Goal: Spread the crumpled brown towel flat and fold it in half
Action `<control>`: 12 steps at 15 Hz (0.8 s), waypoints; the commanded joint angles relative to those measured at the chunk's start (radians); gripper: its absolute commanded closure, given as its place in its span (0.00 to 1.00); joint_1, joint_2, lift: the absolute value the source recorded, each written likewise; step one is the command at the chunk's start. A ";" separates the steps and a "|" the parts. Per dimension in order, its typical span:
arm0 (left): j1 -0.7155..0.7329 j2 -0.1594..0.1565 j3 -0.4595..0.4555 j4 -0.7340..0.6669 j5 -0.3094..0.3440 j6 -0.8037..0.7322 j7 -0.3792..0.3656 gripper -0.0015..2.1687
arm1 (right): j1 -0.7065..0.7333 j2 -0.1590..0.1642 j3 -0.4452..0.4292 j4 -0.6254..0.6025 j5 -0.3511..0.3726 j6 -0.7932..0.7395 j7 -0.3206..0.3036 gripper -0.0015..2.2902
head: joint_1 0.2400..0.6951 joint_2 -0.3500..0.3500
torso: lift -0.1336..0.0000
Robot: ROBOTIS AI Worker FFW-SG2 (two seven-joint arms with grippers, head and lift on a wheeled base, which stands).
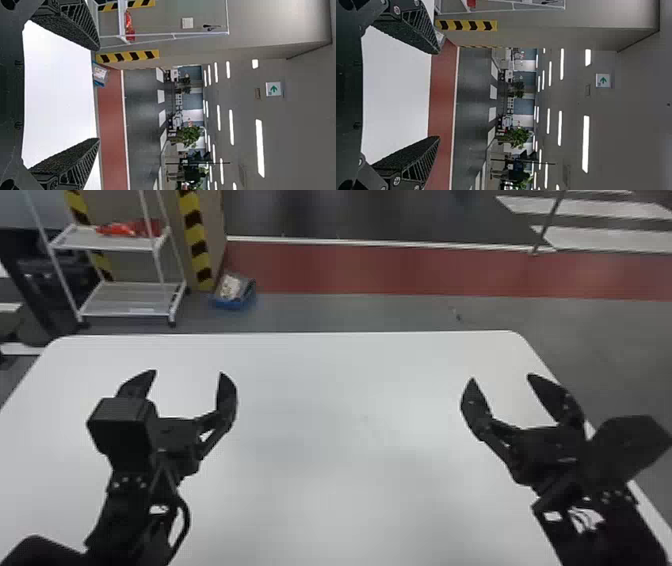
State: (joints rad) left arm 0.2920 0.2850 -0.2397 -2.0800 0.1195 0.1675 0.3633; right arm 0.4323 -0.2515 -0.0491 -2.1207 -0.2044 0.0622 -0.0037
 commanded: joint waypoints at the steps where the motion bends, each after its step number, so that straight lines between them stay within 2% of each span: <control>1: -0.002 -0.004 0.005 0.029 0.000 -0.036 0.011 0.03 | 0.005 0.002 0.002 -0.002 -0.003 -0.002 -0.013 0.06 | 1.00 0.39 | 0.07; 4: -0.010 -0.006 0.031 0.083 -0.004 -0.098 0.019 0.03 | 0.008 0.000 0.000 0.022 -0.016 -0.026 -0.024 0.06 | 1.00 0.40 | 0.07; 7: 0.003 -0.001 0.042 0.113 -0.006 -0.183 0.043 0.03 | 0.017 -0.002 0.000 0.070 -0.038 -0.161 -0.025 0.06 | 1.00 0.43 | 0.07; 12: 0.007 0.000 0.043 0.092 0.000 -0.183 0.037 0.03 | 0.034 -0.002 -0.014 0.048 -0.049 -0.161 -0.029 0.06 | 1.00 0.43 | 0.07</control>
State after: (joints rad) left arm 0.2990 0.2851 -0.1964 -1.9841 0.1181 -0.0158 0.4004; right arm 0.4584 -0.2533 -0.0556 -2.0647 -0.2529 -0.0984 -0.0311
